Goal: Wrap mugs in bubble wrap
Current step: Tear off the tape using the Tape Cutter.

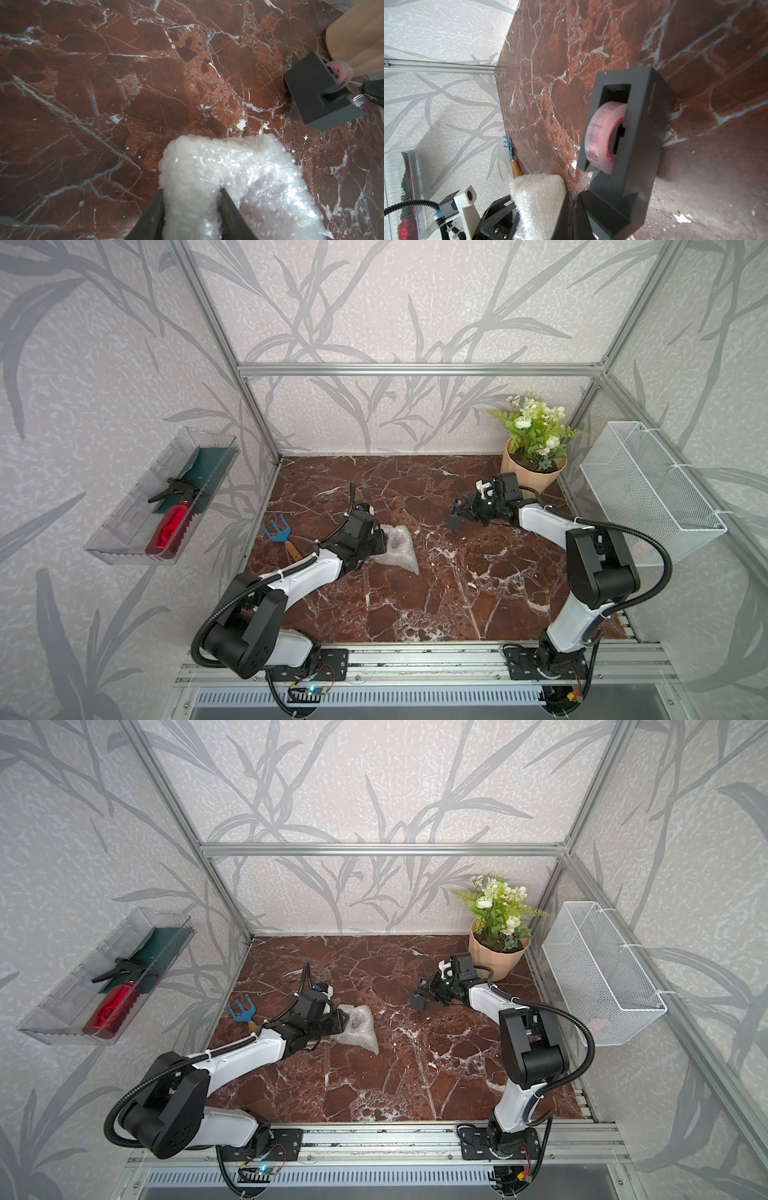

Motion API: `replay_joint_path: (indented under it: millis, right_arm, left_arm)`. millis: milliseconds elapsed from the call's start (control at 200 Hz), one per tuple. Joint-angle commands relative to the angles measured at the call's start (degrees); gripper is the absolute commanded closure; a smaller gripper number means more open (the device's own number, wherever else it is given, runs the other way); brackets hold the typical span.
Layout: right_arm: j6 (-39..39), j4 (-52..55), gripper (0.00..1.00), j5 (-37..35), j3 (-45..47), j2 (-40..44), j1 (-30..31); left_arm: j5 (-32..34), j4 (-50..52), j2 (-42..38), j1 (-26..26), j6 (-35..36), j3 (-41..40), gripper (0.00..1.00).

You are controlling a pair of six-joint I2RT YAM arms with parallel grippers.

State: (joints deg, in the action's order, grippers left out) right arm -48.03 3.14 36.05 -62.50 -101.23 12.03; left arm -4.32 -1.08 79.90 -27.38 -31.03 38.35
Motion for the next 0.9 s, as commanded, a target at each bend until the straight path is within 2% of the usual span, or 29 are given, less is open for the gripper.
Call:
replay_joint_path:
  millis: [0,895]
  right_arm:
    - [0.83,-0.98,1.00,1.67,0.10,3.12,-0.25]
    - [1.71,-3.14,1.00,4.00,1.35,4.99,-0.17]
  left_arm:
    - [0.54,4.77,0.15,-0.52,0.67,-1.70,0.61]
    - [0.92,5.13,-0.34,-0.82,0.69,-1.85,0.61]
